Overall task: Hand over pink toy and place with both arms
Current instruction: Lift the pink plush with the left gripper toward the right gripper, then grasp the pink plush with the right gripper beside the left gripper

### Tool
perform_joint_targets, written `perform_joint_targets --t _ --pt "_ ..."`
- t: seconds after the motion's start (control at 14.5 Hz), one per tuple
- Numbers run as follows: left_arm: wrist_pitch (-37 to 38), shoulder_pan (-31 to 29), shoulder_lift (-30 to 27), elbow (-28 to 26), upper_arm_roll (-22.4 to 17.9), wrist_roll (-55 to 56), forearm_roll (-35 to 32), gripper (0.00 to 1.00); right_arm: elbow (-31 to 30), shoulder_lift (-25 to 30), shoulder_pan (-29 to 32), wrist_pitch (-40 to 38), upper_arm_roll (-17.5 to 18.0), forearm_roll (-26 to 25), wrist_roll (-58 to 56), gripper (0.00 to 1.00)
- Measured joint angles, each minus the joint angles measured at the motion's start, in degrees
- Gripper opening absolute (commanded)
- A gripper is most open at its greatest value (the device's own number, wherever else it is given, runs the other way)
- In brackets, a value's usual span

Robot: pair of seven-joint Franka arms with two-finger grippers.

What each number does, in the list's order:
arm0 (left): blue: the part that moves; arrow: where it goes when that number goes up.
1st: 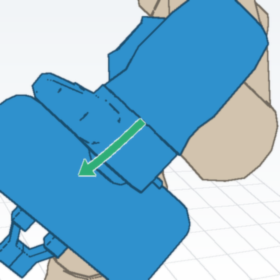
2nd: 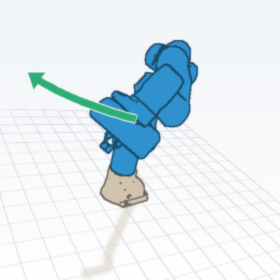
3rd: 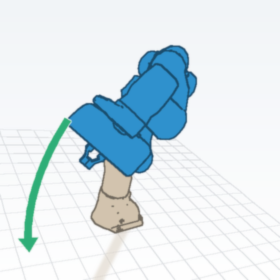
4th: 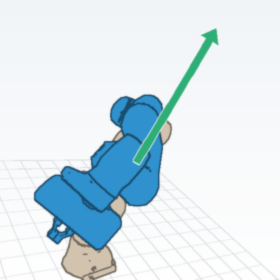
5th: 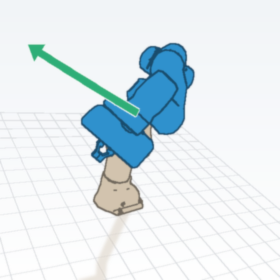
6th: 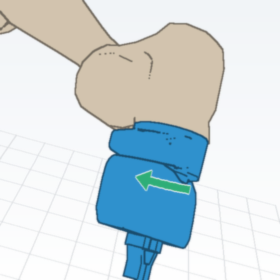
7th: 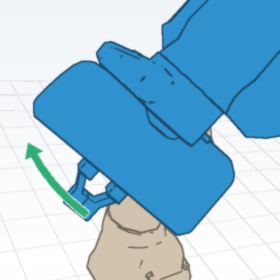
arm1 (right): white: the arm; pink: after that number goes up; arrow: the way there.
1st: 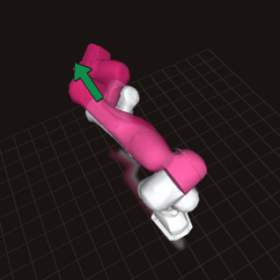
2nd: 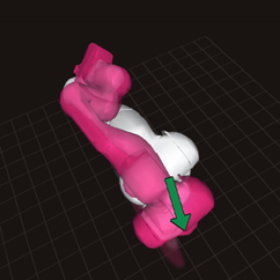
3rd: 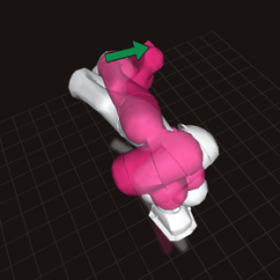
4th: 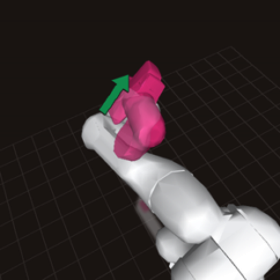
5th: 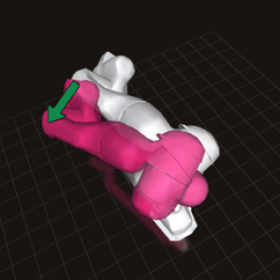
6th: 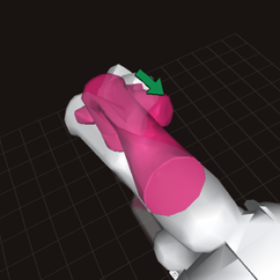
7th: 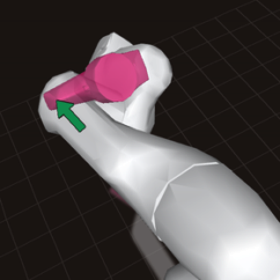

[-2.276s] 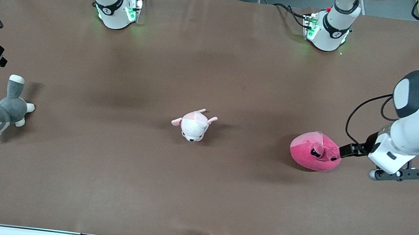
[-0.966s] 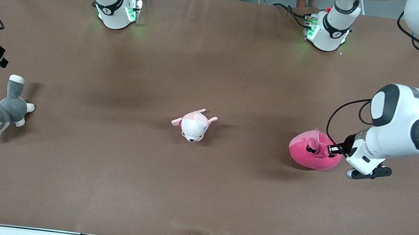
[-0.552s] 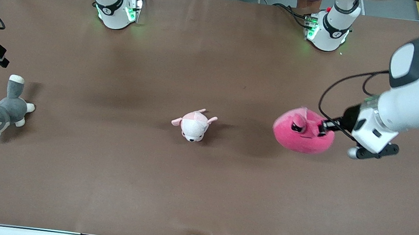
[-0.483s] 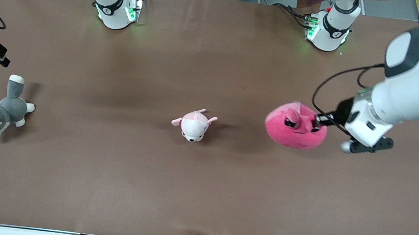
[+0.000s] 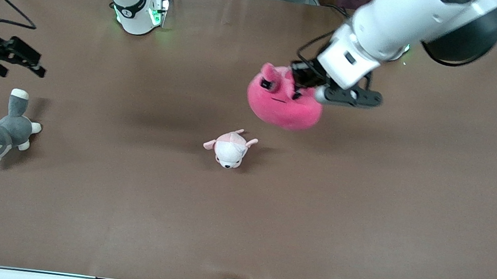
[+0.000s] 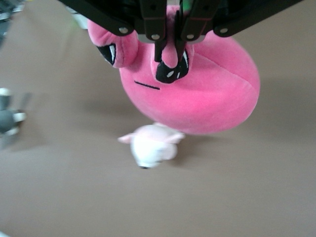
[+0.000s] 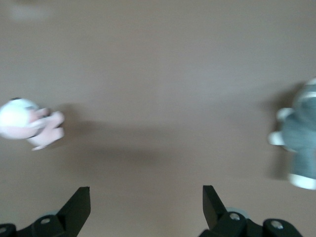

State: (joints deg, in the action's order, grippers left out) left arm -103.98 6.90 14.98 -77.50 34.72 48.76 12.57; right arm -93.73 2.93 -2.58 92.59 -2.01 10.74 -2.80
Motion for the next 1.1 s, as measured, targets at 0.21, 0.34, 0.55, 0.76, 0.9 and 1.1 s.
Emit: perform_joint_targets --t 0.21,0.34,0.55,0.76,0.9,1.1 --pt "-12.0 6.7 2.7 0.3 0.6 9.7 0.0 0.0 0.5 0.0 -5.4 0.0 0.2 3.6 4.2 0.88" --pt "-18.1 10.3 5.0 0.7 0.5 14.3 0.0 0.0 1.3 0.0 -9.3 0.7 0.3 5.5 9.8 0.86" --pt "-22.4 11.3 7.2 1.3 0.4 17.7 0.0 0.0 2.8 0.0 -11.5 1.3 0.3 11.2 17.1 0.78" --pt "-26.0 11.8 9.1 1.6 0.3 20.9 0.0 0.0 2.7 0.0 -12.0 0.6 0.2 12.5 18.9 0.78" --pt "-28.0 12.8 10.8 1.7 0.3 22.6 0.0 0.0 2.6 -0.1 -14.1 0.6 0.2 12.7 23.0 0.78" --pt "-30.4 14.2 13.2 1.9 -0.1 24.0 0.0 0.0 2.6 -0.3 -17.4 1.1 0.3 12.7 26.4 0.78"
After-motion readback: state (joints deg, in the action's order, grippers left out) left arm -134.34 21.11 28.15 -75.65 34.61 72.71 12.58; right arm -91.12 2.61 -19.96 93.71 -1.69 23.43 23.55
